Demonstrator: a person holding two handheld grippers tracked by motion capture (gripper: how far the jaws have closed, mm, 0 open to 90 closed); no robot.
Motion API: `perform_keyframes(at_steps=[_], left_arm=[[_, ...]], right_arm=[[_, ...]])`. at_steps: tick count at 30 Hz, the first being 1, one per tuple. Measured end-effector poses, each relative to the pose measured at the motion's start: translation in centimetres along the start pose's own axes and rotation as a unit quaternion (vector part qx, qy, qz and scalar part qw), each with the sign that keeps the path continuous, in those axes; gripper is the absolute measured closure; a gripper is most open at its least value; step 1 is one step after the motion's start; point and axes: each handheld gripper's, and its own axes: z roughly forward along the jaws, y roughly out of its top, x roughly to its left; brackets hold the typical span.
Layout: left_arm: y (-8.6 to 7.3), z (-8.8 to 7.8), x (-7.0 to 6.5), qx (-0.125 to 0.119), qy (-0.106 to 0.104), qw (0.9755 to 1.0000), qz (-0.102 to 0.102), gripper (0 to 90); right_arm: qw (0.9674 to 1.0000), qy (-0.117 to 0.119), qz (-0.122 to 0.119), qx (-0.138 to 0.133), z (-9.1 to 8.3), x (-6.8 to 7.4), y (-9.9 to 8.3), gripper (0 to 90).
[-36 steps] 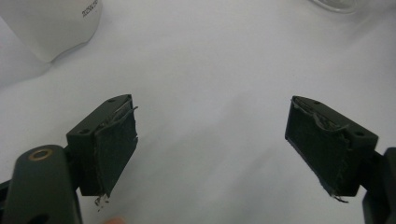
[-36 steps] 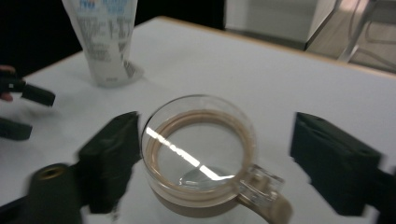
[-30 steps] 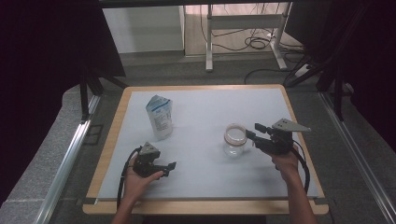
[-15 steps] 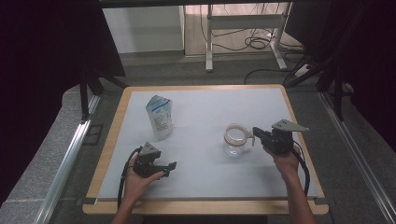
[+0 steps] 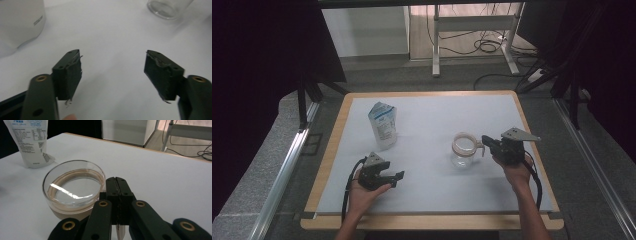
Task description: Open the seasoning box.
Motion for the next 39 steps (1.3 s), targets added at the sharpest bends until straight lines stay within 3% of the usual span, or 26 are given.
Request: perform_keyframes(at_steps=[7, 8, 9, 11, 15, 21, 28, 29, 34, 35, 39], left_arm=[[2.6, 0.4, -1.7, -0.021, -0.018, 0.9993, 0.025, 54.3], [3.7, 0.9, -2.3, -0.022, -0.038, 0.9986, 0.031, 57.9], [3.7, 0.9, -2.3, -0.022, -0.038, 0.9986, 0.031, 62.2], [5.0, 1.8, -2.9, -0.018, -0.060, 0.9975, 0.034, 65.7], [6.4, 3.3, -3.8, -0.015, -0.072, 0.9965, 0.041, 81.1], [8.8, 5.6, -5.7, -0.018, -0.095, 0.9938, 0.054, 85.5], [10.3, 6.6, -7.2, -0.019, -0.100, 0.9923, 0.070, 87.0], [10.8, 7.0, -7.5, -0.016, -0.101, 0.9921, 0.073, 87.3], [10.9, 7.4, -7.7, -0.013, -0.103, 0.9916, 0.076, 87.6], [10.8, 7.4, -7.7, -0.012, -0.102, 0.9917, 0.077, 87.9], [10.5, 7.5, -7.3, -0.007, -0.101, 0.9925, 0.068, 88.5]], right_arm=[[1.0000, 0.001, 0.003, -0.002, 0.0, 0.0, -0.1, 89.8], [1.0000, 0.003, 0.008, -0.004, 0.0, 0.0, -0.2, 89.8], [0.9999, 0.004, 0.009, -0.004, 0.0, -0.1, -0.2, 89.8], [0.9999, 0.005, 0.011, -0.005, 0.0, -0.1, -0.2, 89.8], [0.9998, 0.008, 0.017, -0.008, 0.0, -0.2, -0.3, 89.8], [0.9997, 0.010, 0.021, -0.011, 0.0, -0.3, -0.4, 89.8], [0.9998, 0.003, 0.018, -0.011, -0.1, -0.3, -0.4, 89.8], [0.9999, -0.002, 0.015, 0.001, 0.2, -0.5, -0.7, 89.8], [0.9998, -0.013, 0.016, -0.001, 0.4, -0.6, -1.0, 89.8], [0.9997, -0.011, 0.012, -0.017, -0.1, -0.3, -0.5, 89.8], [0.9998, -0.003, 0.004, -0.018, -0.2, 0.0, 0.0, 89.8]])
